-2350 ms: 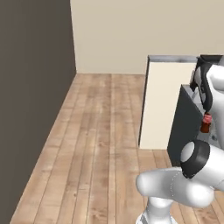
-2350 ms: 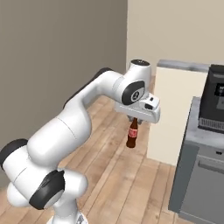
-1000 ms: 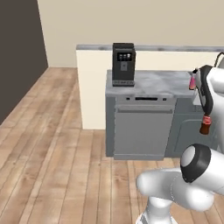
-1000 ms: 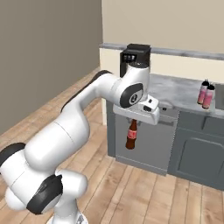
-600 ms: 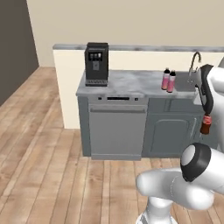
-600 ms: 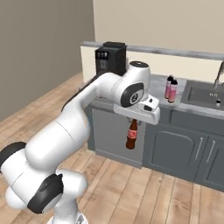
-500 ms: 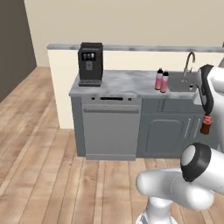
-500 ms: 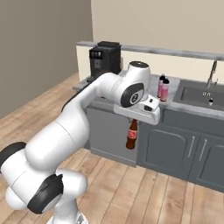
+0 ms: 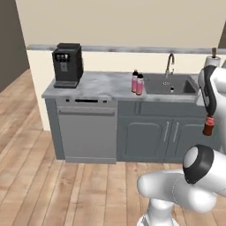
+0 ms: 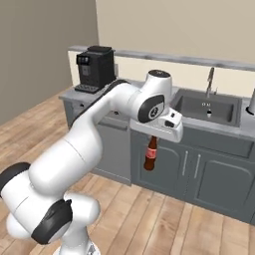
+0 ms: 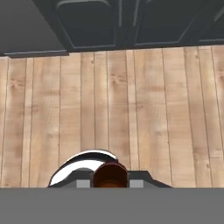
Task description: Place the large bottle from the dining counter next to the other large bottle outside the sink, and place the small bottle from the dining counter next to the other small bottle inside the sink.
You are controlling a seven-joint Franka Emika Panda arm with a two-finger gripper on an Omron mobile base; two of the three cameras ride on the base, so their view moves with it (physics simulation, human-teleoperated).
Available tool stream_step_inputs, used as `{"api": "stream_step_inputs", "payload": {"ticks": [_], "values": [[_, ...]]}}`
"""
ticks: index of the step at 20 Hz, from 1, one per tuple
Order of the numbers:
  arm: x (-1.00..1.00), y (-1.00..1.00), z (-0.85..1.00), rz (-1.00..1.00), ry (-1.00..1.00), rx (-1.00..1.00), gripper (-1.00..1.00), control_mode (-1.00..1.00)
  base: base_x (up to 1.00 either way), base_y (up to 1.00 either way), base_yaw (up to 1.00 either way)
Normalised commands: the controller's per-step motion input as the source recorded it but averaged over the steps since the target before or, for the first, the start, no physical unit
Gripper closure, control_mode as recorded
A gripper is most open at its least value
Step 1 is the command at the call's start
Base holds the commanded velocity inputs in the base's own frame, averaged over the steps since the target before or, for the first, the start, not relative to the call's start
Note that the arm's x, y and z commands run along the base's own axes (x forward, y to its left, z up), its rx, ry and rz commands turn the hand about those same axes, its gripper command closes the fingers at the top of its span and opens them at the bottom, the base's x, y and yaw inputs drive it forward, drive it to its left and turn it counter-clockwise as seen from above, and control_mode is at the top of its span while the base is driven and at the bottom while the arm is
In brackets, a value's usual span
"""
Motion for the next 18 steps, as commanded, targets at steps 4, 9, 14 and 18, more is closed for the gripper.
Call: {"api": "stream_step_inputs", "payload": {"ticks": [4,9,14,18], "values": [[0.00,0.00,0.00,0.00,0.00,0.00,1.00,1.00,0.46,-0.71,0.05],[0.00,0.00,0.00,0.00,0.00,0.00,1.00,1.00,0.66,-0.59,0.06],[0.00,0.00,0.00,0.00,0.00,0.00,1.00,1.00,0.70,-0.55,0.06],[0.00,0.00,0.00,0.00,0.00,0.00,1.00,1.00,0.66,-0.64,0.06]]}}
